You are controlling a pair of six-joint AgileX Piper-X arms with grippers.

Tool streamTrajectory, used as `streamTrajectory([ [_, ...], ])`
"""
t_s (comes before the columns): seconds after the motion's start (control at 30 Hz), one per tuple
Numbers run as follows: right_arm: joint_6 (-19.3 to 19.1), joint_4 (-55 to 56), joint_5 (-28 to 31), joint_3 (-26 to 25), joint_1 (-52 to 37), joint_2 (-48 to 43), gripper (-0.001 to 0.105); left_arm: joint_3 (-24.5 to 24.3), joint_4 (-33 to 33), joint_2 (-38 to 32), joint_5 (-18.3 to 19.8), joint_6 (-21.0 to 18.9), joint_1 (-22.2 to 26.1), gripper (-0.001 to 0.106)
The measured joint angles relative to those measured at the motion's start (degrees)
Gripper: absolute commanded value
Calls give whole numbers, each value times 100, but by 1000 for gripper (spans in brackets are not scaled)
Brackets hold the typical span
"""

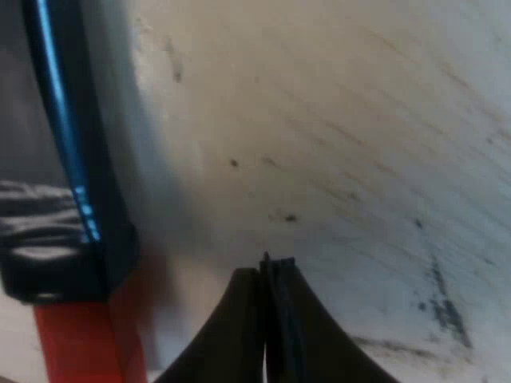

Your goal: Put the handle in the coffee machine

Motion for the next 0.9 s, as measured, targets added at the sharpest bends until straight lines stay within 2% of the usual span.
streamTrajectory([
  [0.17,-25,-169,-69,0,299,162,0,0,238,0,-166,67,0,89],
  [0.37,25,-494,-103,0,567,176,0,0,252,0,-787,265,0,89],
  [0.53,90,-991,-352,0,588,176,0,0,341,0,-828,279,17,89],
  [0.7,114,-1400,-679,-35,625,320,0,-12,636,0,-828,293,361,89],
  [0.9,117,-1583,-751,-320,895,748,0,-133,759,-130,-828,293,596,89],
])
